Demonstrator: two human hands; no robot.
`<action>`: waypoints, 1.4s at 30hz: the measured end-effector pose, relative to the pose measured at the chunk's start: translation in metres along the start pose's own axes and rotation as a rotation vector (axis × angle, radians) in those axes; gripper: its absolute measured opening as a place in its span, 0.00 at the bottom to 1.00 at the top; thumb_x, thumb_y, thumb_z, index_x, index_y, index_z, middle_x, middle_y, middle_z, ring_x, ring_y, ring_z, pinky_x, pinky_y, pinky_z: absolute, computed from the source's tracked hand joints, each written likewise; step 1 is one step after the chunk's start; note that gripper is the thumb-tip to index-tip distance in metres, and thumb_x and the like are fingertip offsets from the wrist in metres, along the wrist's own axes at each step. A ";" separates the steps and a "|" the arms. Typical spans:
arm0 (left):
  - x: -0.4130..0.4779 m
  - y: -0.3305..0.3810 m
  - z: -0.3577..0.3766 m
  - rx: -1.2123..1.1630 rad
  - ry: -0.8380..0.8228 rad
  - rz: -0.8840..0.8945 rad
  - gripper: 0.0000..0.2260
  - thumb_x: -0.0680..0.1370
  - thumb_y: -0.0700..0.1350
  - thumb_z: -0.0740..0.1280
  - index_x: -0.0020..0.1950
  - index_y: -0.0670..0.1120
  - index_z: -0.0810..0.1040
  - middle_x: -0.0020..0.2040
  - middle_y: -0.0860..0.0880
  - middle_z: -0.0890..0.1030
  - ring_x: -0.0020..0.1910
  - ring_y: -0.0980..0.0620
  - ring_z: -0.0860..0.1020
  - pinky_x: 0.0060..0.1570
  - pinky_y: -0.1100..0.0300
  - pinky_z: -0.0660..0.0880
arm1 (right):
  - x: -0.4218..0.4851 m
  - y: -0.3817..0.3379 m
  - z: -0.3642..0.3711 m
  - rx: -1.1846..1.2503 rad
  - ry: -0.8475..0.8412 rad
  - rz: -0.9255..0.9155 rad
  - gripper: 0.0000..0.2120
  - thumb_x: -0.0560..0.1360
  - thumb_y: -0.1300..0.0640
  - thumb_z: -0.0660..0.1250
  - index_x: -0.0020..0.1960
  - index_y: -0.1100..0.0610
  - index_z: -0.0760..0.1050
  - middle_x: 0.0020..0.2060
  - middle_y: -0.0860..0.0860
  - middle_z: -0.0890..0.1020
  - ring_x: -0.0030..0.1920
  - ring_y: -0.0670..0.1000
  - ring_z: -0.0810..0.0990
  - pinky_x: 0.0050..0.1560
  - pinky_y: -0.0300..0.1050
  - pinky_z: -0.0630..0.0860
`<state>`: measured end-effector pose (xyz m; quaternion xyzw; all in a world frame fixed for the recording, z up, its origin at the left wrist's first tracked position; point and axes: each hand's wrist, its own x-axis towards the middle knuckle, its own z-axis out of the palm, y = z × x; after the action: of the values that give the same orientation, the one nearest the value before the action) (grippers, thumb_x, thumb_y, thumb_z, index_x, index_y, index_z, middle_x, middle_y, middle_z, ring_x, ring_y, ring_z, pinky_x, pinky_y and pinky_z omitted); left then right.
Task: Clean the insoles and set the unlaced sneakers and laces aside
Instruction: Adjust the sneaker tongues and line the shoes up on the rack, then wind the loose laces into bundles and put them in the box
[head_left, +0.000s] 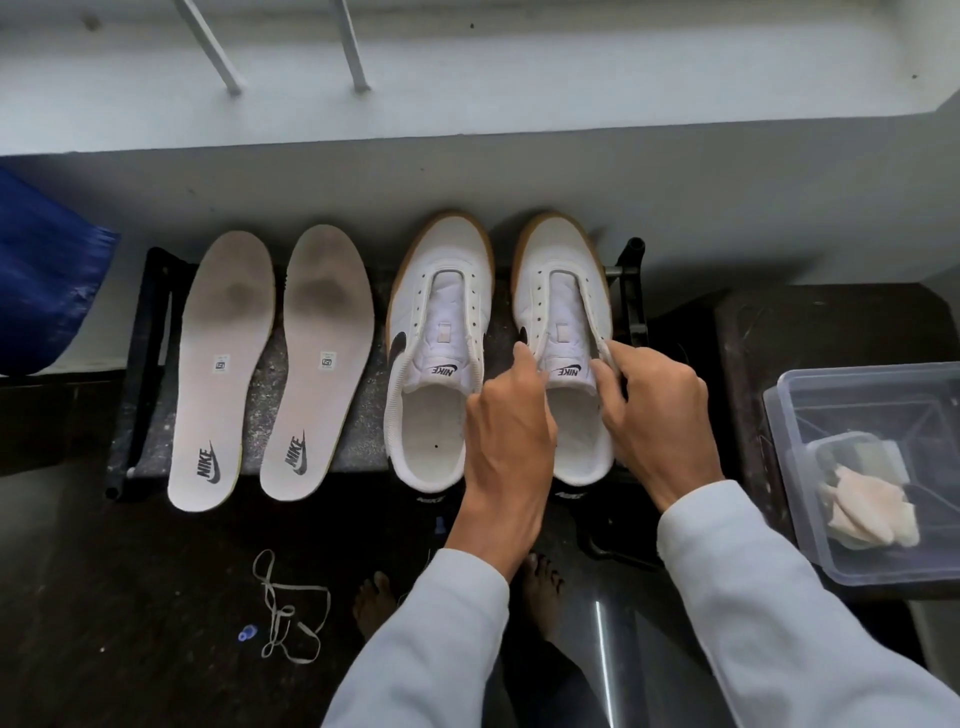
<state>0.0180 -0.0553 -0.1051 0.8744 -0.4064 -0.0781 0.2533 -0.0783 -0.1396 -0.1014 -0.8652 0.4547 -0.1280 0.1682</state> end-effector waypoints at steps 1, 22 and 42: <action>0.000 -0.001 0.000 -0.017 0.006 0.002 0.14 0.77 0.39 0.70 0.62 0.36 0.78 0.32 0.42 0.83 0.30 0.42 0.82 0.27 0.55 0.73 | 0.001 0.000 0.001 -0.004 -0.004 -0.009 0.10 0.78 0.56 0.64 0.39 0.58 0.72 0.31 0.49 0.71 0.30 0.52 0.67 0.35 0.40 0.60; -0.058 0.010 0.000 -0.204 0.039 -0.069 0.26 0.82 0.50 0.60 0.77 0.41 0.62 0.74 0.42 0.70 0.73 0.47 0.69 0.69 0.58 0.69 | -0.043 0.014 -0.004 0.045 -0.038 -0.048 0.20 0.82 0.51 0.58 0.71 0.57 0.70 0.62 0.55 0.79 0.64 0.54 0.74 0.56 0.47 0.78; -0.328 -0.142 -0.001 0.076 -0.302 -0.031 0.24 0.81 0.52 0.54 0.75 0.44 0.67 0.73 0.44 0.71 0.74 0.46 0.68 0.66 0.52 0.74 | -0.284 -0.016 0.092 -0.193 -0.387 -0.022 0.27 0.80 0.51 0.61 0.76 0.59 0.62 0.76 0.57 0.62 0.77 0.56 0.58 0.68 0.56 0.69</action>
<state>-0.1021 0.2674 -0.1988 0.8678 -0.4290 -0.1971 0.1548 -0.1896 0.1209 -0.1983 -0.8907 0.4145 0.0825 0.1674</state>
